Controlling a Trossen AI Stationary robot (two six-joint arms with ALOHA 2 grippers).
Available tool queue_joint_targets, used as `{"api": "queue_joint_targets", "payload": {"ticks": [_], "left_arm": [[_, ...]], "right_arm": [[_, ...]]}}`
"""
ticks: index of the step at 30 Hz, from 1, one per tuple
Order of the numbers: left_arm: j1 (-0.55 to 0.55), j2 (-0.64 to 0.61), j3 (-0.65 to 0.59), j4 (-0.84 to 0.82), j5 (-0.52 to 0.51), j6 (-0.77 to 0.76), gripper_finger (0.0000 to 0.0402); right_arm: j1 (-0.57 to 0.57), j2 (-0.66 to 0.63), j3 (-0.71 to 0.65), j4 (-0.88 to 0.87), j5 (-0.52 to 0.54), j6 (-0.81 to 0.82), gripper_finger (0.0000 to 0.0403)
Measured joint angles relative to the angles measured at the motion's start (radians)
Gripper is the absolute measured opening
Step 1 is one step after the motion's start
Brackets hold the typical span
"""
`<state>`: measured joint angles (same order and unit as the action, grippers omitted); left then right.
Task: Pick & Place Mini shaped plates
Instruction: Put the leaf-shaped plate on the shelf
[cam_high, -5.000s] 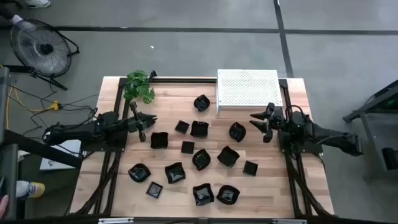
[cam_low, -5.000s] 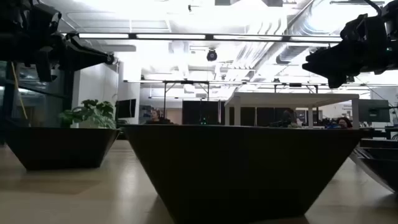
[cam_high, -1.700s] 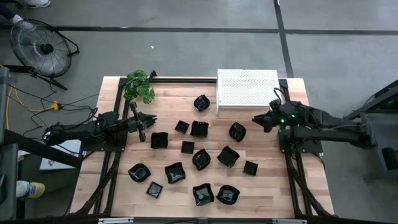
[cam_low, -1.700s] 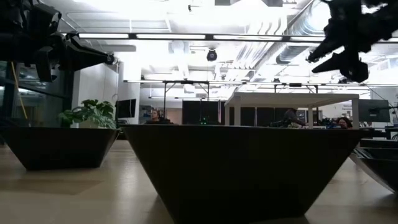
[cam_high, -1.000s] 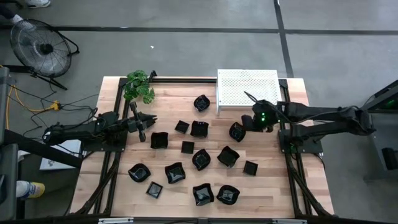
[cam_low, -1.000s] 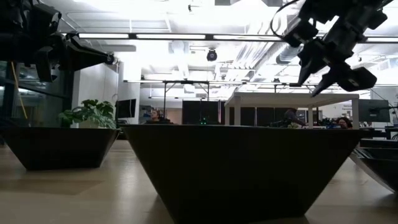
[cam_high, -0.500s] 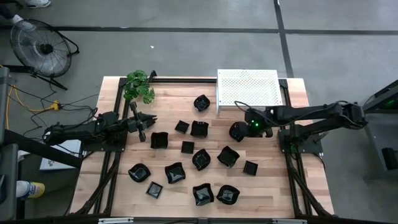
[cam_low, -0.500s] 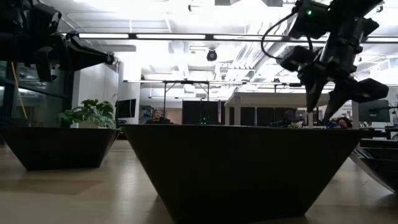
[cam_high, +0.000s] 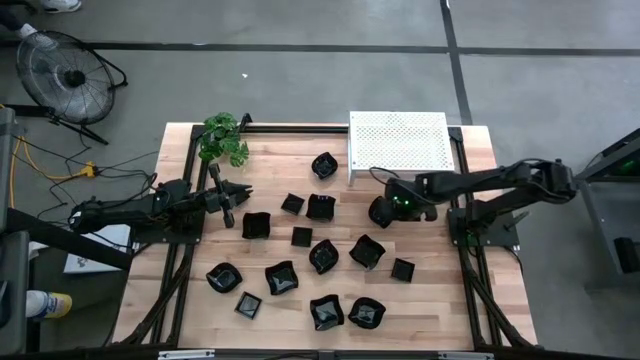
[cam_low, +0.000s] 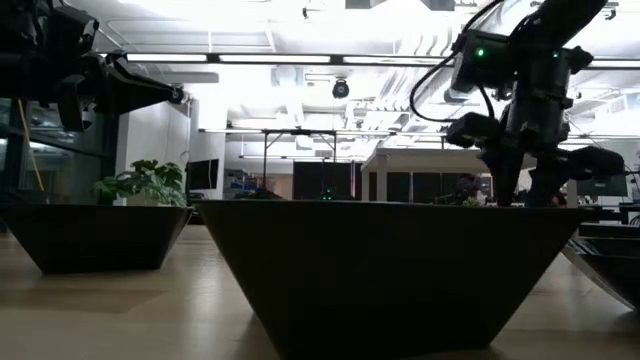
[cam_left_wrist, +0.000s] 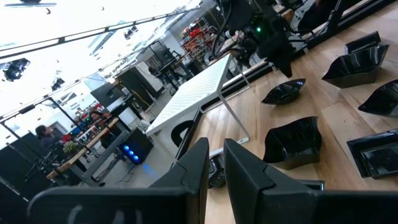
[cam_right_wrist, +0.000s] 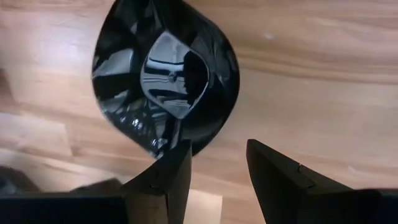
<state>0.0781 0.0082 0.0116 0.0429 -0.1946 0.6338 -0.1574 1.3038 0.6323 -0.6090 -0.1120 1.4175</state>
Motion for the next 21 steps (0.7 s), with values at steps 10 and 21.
{"api": "queue_joint_targets", "payload": {"ticks": [10,21], "left_arm": [[0.0,0.0,0.0,0.0,0.0,0.0,0.0046],[0.0,0.0,0.0,0.0,0.0,0.0,0.0046]], "right_arm": [[-0.013,0.094,0.0,0.094,0.0,0.0,0.0149],[-0.013,0.121,0.0,0.104,0.003,0.022,0.0149]]}}
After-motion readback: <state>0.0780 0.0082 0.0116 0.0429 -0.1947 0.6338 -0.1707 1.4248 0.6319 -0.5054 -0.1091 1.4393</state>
